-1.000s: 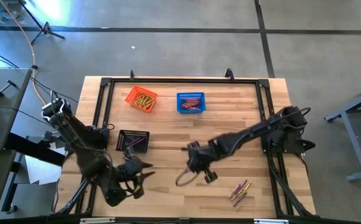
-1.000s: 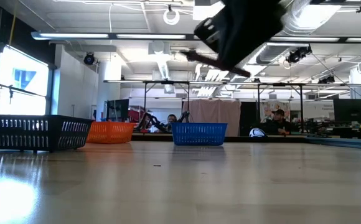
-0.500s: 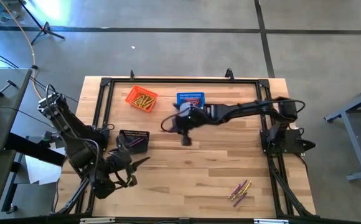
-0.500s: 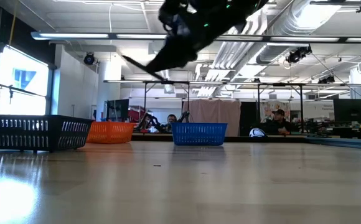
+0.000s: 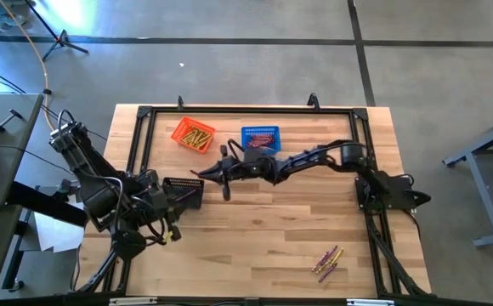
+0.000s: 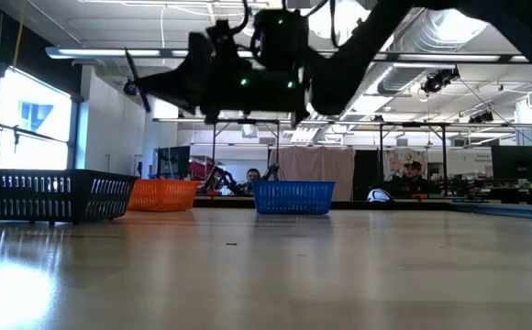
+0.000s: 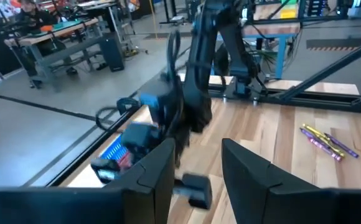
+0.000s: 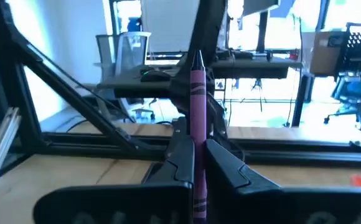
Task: Sort crayons
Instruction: Put the violet crayon into the black bin
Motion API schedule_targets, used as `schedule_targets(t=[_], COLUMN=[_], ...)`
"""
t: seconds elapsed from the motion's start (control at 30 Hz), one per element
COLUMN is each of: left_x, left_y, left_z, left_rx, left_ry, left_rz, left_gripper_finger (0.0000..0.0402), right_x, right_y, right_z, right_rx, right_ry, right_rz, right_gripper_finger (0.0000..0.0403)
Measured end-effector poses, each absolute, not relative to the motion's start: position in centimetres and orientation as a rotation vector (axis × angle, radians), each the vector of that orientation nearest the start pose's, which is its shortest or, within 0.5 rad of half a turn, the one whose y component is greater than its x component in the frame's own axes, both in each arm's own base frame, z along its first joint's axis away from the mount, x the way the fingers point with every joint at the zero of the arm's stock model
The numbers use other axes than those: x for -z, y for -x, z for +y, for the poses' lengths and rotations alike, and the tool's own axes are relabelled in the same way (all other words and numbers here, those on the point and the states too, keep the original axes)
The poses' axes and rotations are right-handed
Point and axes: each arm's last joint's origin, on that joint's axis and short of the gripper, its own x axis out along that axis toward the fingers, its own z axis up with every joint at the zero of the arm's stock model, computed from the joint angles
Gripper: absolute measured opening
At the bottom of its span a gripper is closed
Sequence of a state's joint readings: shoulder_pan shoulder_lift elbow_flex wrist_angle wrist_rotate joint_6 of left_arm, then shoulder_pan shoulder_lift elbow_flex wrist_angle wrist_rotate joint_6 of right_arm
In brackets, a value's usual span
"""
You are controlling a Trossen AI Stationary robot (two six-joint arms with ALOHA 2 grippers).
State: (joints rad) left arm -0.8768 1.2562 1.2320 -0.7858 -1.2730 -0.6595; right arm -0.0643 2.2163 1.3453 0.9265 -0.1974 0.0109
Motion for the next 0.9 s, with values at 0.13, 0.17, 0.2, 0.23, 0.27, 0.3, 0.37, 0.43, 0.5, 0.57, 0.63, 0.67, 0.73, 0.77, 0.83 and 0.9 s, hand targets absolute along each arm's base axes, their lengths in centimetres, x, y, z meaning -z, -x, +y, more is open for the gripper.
schedule_targets(t=[0.13, 0.17, 0.2, 0.23, 0.27, 0.3, 0.37, 0.43, 0.5, 0.57, 0.63, 0.67, 0.73, 0.77, 0.83, 0.9], left_x=[-35.4, -35.4, -35.4, -35.4, -35.4, -35.4, -35.4, -35.4, -35.4, -35.4, -35.4, -35.4, -35.4, -35.4, -35.4, -35.4], left_y=[-17.3, -17.3, -17.3, -17.3, -17.3, -17.3, -17.3, -17.3, -17.3, -17.3, -17.3, -17.3, -17.3, -17.3, -17.3, -17.3], left_z=[-16.4, -16.4, -16.4, -16.4, -16.4, -16.4, -16.4, -16.4, -16.4, -16.4, -16.4, -16.4, -16.4, -16.4, -16.4, -16.4], left_rx=[-0.481, -0.481, -0.482, -0.483, -0.483, -0.482, -0.482, -0.483, -0.482, -0.478, -0.478, -0.478, -0.477, -0.477, -0.477, -0.477], left_ry=[-0.095, -0.103, -0.105, -0.105, -0.105, -0.105, -0.104, -0.1, -0.099, -0.097, -0.096, -0.096, -0.096, -0.096, -0.096, -0.095], left_rz=[0.233, 0.234, 0.234, 0.233, 0.233, 0.233, 0.233, 0.232, 0.232, 0.234, 0.234, 0.234, 0.235, 0.235, 0.235, 0.235], left_gripper_finger=[0.0117, 0.0117, 0.0117, 0.0117, 0.0117, 0.0117, 0.0117, 0.0117, 0.0117, 0.0117, 0.0117, 0.0117, 0.0117, 0.0117, 0.0117, 0.0117], right_x=[-14.6, -13.9, -13.3, -12.8, -12.5, -12.4, -12.5, -12.4, -12.0, -12.1, -12.6, -12.8, -12.8, -12.8, -12.8, -12.7], right_y=[-49.6, -50.1, -50.7, -51.3, -51.9, -52.5, -53.6, -54.5, -55.2, -55.6, -55.9, -56.0, -56.1, -56.1, -56.1, -56.1], right_z=[-2.0, -1.8, -1.5, -1.1, -0.8, -0.5, 0.0, 0.3, 0.5, 0.6, 0.7, 0.7, 0.7, 0.5, 0.2, -0.2], right_rx=[-0.141, -0.146, -0.154, -0.171, -0.193, -0.206, -0.225, -0.228, -0.229, -0.23, -0.231, -0.232, -0.229, -0.225, -0.22, -0.213], right_ry=[-0.069, -0.082, -0.093, -0.097, -0.099, -0.1, -0.103, -0.094, -0.084, -0.08, -0.069, -0.066, -0.074, -0.077, -0.081, -0.085], right_rz=[-0.034, -0.021, -0.013, -0.005, -0.002, -0.005, 0.005, 0.044, 0.106, 0.156, 0.184, 0.194, 0.226, 0.242, 0.265, 0.276], right_gripper_finger=[0.0005, 0.0006, 0.0008, 0.0009, 0.001, 0.0011, 0.0011, 0.0012, 0.0012, 0.0013, 0.0013, 0.0013, 0.0018, 0.0023, 0.0039, 0.0061])
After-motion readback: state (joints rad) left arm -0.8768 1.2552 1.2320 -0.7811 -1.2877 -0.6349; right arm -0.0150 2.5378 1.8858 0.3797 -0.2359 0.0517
